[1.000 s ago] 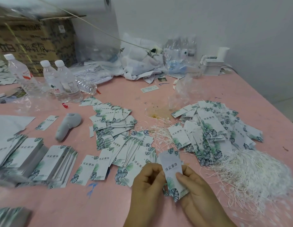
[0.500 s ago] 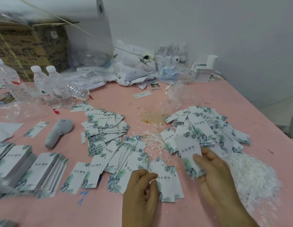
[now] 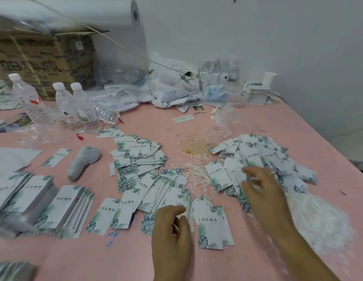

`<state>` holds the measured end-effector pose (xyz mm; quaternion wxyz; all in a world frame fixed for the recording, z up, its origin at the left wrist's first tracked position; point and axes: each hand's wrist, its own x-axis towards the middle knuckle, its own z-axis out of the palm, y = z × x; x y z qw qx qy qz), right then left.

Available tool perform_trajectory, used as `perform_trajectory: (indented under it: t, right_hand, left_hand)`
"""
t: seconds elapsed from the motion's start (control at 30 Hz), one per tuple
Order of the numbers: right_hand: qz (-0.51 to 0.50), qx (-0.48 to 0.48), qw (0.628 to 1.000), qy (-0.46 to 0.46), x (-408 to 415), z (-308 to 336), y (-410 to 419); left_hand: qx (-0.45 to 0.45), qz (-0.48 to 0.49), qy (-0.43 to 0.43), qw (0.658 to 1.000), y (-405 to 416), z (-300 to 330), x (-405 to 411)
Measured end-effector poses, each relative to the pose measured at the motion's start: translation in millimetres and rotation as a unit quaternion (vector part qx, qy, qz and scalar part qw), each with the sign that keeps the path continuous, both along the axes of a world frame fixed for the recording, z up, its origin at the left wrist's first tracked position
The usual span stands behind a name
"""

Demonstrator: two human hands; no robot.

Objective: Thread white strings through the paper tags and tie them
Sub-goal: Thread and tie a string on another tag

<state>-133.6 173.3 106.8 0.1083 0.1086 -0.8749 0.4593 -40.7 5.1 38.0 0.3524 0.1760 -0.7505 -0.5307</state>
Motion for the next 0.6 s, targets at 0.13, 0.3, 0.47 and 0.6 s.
perform_trajectory:
  t: [0.13, 0.3, 0.47, 0.6]
  right_hand:
    - [0.138, 0.129, 0.981, -0.048, 37, -40, -30]
    - [0.141, 0.248, 0.958, -0.035, 40, -57, -31]
    - [0.127, 0.297, 0.945, -0.049, 38, -64, -26]
    - [0.129, 0.268, 0.953, -0.055, 36, -60, -23]
  left_hand:
    - [-0.004, 0.051, -0.015, 0.999, -12, -5, 4]
    - [-0.071, 0.132, -0.076, 0.986, -35, -3, 3]
    - [-0.126, 0.122, -0.269, 0.947, -42, 1, 1]
    - [-0.147, 0.101, -0.286, 0.941, -39, 0, 2]
